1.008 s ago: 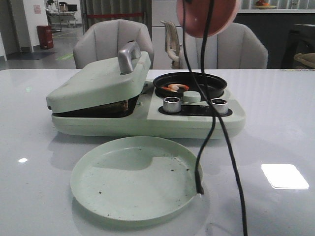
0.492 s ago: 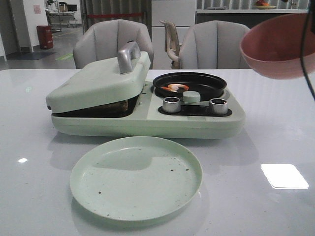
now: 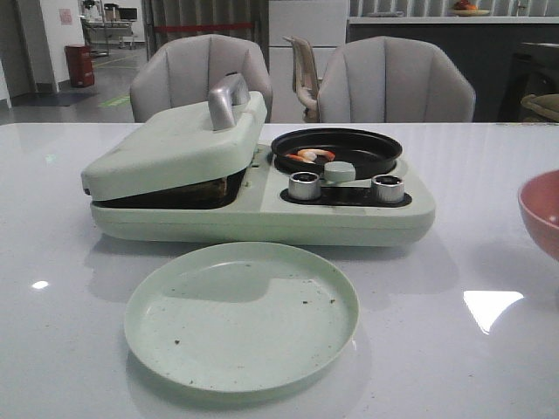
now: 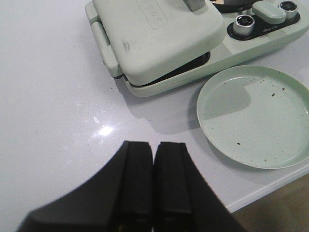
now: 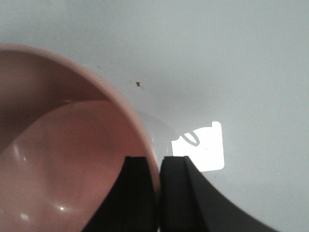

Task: Make breakfast with bread and shrimp
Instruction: 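Carry the empty bowl back and set it on the table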

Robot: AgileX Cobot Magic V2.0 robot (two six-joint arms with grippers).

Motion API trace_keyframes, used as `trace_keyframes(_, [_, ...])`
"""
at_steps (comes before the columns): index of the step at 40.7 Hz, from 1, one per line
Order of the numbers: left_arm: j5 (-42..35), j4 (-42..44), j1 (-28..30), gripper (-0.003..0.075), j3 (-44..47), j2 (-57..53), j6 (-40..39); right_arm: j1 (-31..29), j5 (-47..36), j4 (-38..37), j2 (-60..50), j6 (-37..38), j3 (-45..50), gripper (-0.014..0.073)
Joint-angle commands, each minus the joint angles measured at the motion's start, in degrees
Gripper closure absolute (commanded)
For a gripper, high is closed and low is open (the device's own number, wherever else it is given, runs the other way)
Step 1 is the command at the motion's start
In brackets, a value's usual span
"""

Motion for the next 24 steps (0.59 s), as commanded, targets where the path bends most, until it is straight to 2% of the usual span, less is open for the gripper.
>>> trace_keyframes(1, [-4.2,0.1,-0.3,0.0619,-1.7,-0.2,-0.5,-0.7,-5.2,0.8,-0.5,-0.5,0.4,0.0546])
trace_keyframes(5, [-4.2,0.1,-0.3,0.0619,-1.7,-0.2,-0.5,-0.7,-5.5,0.8,1.2,-0.5,0.5,0.0480])
trace_keyframes(7, [-4.2,0.1,-0.3,0.0619,-1.7,-0.2,-0.5,-0.7,-5.5,0.8,1.6,-0.5,0.5,0.0410])
trace_keyframes(9, [-4.2,0.1,-0.3,0.0619,-1.7,-0.2,-0.5,-0.7,-5.5,0.8,1.7,-0.5,0.5,0.0289])
trace_keyframes(12, [-4.2,0.0,-0.3,0.0619,-1.7,-0.2,-0.5,-0.7,-5.7,0.8,1.5,-0.5,0.4,0.0155])
trace_keyframes(14, [-4.2,0.0,-0.3,0.0619,-1.7,-0.2,-0.5,-0.7,-5.7,0.8,1.0,-0.5,0.3,0.0099])
trace_keyframes(20, [-4.2,0.0,-0.3,0.0619,-1.7,-0.2,-0.5,1.0,-5.3,1.1,-4.0,-0.5,0.2,0.0077])
trace_keyframes(24, [-4.2,0.0,-0.3,0.0619,-1.7,-0.2,-0.5,4.4,-4.6,0.8,-9.4,-0.8,0.2,0.0076])
